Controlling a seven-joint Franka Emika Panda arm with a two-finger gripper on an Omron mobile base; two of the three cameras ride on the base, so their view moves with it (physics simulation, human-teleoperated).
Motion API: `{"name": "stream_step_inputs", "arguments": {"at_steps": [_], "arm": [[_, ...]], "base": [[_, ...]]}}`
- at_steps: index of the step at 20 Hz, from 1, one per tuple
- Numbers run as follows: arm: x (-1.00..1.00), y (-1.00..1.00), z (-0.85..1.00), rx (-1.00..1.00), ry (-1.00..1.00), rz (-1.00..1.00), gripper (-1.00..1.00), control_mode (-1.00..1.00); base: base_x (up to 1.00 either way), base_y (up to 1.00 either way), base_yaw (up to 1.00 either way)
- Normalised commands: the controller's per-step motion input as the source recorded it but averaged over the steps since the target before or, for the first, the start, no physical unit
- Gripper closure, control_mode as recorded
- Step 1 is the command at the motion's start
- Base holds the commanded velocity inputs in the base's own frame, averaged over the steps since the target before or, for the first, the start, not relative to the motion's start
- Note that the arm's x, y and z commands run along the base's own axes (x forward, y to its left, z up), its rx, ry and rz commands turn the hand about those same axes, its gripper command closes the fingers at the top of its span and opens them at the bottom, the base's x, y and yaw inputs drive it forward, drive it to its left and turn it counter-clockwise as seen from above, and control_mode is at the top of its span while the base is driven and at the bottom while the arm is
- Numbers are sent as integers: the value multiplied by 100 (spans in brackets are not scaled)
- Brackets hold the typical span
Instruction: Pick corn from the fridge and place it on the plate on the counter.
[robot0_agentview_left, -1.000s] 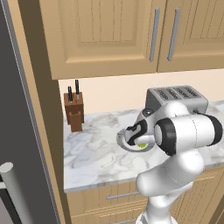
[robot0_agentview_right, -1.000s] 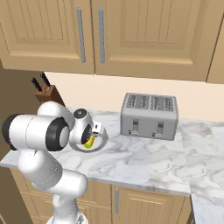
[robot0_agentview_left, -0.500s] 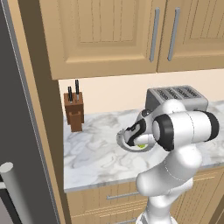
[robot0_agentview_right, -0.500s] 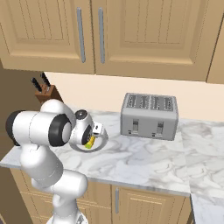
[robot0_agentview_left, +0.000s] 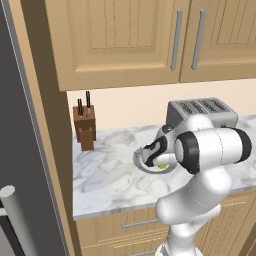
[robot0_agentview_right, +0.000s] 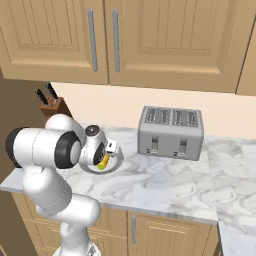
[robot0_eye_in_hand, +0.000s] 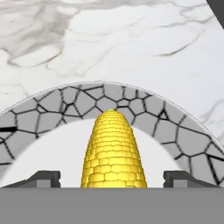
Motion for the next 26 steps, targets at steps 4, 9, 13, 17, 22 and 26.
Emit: {"name": "stream_step_inputs", "arguments": {"at_steps": [4,9,13,17,22,26], "arm": [[-24,0,54,0,0,0,-100,-100],[-77,2,65,0,0,0,-100,-100],[-69,4,88,0,1,0,-100,-100],[-62,2,99,0,5,0,-100,-100],[-89,0,70,0,13,0,-100,-100],[-53,4,93,0,13,0,-100,-100]], "base": [[0,0,0],[0,0,0],[0,0,0],[0,0,0],[0,0,0],[0,0,0]]}}
